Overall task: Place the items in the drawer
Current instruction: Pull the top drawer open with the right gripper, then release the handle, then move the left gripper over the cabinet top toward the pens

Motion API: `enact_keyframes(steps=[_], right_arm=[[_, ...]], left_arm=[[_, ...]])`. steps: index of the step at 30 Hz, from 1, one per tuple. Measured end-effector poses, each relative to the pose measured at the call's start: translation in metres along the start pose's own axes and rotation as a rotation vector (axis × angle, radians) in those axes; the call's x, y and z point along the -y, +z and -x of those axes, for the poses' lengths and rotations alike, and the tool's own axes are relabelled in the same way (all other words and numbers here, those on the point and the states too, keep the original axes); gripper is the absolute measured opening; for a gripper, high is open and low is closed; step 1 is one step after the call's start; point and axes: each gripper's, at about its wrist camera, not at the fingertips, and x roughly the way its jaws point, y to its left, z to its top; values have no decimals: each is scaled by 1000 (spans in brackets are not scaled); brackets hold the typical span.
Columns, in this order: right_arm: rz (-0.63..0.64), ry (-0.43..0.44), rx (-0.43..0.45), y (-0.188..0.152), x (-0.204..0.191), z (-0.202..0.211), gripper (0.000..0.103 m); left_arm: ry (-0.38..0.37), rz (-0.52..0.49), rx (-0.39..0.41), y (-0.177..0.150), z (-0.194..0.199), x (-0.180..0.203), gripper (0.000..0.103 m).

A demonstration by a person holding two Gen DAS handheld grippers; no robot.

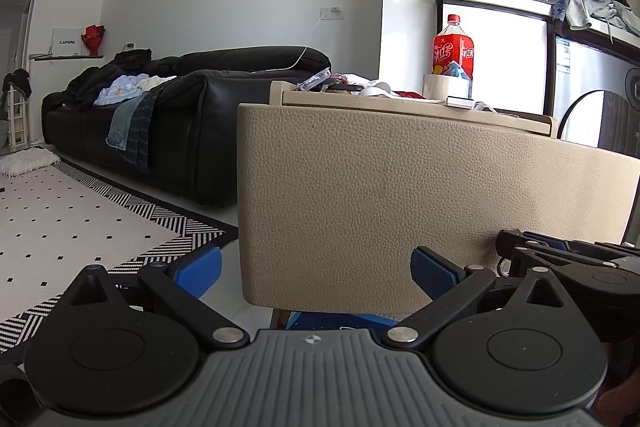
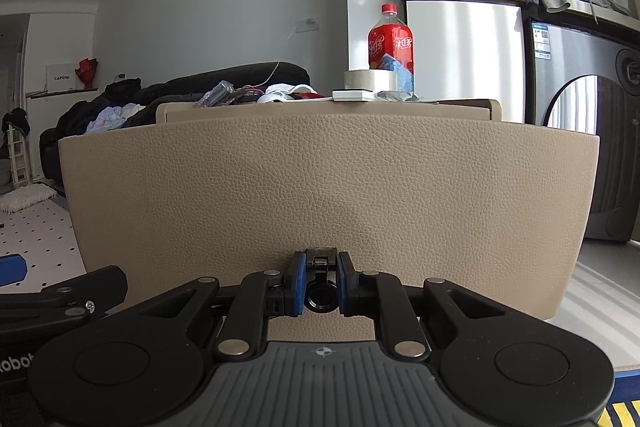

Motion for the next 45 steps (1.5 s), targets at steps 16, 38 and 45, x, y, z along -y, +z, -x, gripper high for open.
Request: enact_keyframes(steps=[16, 38, 45], right_arm=[[-10, 4, -2, -3, -2, 20, 16], [-56, -58, 152, 10, 20, 52, 79], [-67, -46, 214, 11, 34, 57, 84]], left_arm=[[-20, -8, -3, 0, 1, 4, 103], [-90, -17, 112, 39, 0, -4, 103], [-108, -12, 176, 69, -8, -2, 103]])
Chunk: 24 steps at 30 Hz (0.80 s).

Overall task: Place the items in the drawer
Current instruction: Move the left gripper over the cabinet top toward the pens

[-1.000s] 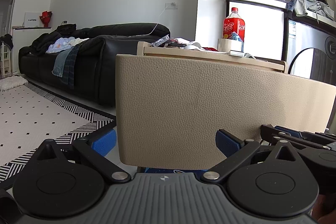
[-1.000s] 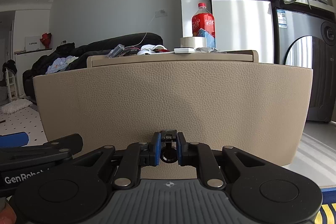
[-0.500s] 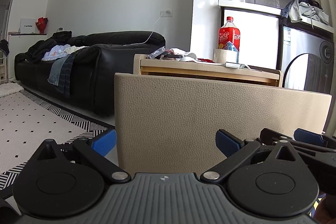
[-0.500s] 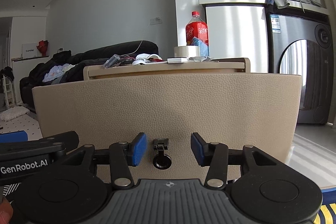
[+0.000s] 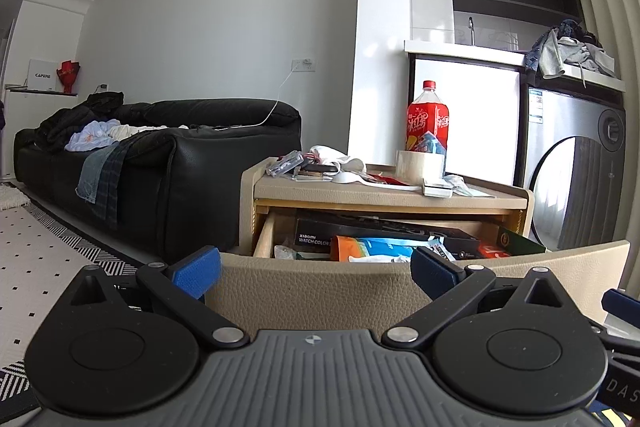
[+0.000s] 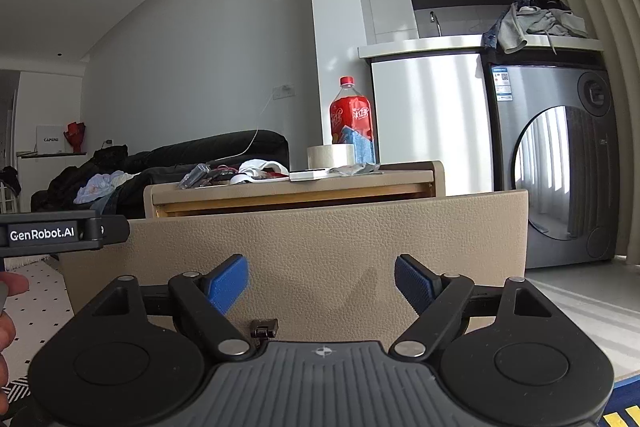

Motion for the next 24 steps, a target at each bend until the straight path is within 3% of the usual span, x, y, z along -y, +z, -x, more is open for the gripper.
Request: enact_keyframes(steps=[8, 24], right_arm=[[-17, -4, 29, 4, 7, 2, 85], [-32, -19, 23, 10, 16, 0, 85]], left_arm=[[-8, -54, 35, 34, -11, 7, 103], [27, -112, -46, 57, -69, 18, 103]])
